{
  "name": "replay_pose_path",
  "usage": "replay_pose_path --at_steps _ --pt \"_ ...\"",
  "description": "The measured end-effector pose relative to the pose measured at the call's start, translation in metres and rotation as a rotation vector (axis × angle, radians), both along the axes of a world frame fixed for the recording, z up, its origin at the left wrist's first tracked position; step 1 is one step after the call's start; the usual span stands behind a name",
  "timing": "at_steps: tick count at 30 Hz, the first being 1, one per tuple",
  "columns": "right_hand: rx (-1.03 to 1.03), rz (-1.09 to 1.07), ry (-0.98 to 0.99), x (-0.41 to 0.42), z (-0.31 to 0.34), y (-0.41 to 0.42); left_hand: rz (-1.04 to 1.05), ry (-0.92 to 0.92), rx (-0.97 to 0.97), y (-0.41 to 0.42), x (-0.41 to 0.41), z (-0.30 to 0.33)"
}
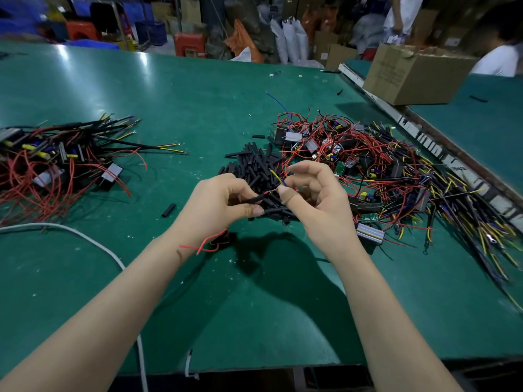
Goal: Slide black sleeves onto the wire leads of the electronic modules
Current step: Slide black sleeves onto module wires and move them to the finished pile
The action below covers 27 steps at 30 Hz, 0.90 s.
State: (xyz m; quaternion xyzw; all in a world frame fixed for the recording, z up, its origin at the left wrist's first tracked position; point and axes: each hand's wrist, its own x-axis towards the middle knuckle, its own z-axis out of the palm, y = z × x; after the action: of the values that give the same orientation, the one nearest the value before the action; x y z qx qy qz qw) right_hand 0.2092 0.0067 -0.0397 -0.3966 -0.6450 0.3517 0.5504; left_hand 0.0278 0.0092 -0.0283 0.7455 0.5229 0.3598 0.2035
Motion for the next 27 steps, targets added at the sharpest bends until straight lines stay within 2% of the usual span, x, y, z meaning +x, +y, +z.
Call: replay_pose_path --at_steps 17,27 --pt "0.097 -0.071 -0.077 -0.005 -0.002 -0.002 0.040 -0.079 0.032 -0.003 0.010 -0.008" --pt "0.001 0.018 -0.061 -0.002 0.001 -0.001 0.007 -0.094 0.050 -0.007 0.004 -0.010"
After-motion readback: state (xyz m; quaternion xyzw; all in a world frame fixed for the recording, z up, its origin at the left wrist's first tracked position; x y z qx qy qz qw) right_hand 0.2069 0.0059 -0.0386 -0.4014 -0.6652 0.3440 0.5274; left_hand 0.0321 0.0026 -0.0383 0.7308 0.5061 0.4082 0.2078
